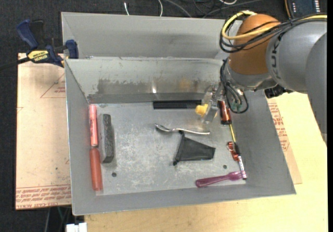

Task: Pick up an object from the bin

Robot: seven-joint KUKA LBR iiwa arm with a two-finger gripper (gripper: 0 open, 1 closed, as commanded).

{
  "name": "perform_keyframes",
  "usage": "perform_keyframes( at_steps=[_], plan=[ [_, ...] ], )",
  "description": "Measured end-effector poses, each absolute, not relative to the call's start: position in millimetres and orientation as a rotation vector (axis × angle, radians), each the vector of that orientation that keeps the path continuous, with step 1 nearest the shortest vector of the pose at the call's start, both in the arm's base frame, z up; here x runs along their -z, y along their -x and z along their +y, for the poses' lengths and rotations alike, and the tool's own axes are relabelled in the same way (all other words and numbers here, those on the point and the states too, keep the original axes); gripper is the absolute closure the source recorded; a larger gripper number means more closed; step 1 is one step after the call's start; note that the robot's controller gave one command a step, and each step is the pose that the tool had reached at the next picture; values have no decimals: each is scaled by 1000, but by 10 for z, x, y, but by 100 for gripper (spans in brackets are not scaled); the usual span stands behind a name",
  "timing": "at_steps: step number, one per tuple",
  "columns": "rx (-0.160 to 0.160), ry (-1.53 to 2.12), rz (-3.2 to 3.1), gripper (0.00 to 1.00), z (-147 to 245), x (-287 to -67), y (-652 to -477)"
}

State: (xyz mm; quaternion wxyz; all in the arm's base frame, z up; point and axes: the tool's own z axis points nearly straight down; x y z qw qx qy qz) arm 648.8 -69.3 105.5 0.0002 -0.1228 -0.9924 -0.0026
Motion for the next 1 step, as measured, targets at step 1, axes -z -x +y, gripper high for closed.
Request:
perform_keyframes(
  at_steps=[1],
  plan=[
    [9, 386, -3126, 100, -696, -1397, -6510]
  ],
)
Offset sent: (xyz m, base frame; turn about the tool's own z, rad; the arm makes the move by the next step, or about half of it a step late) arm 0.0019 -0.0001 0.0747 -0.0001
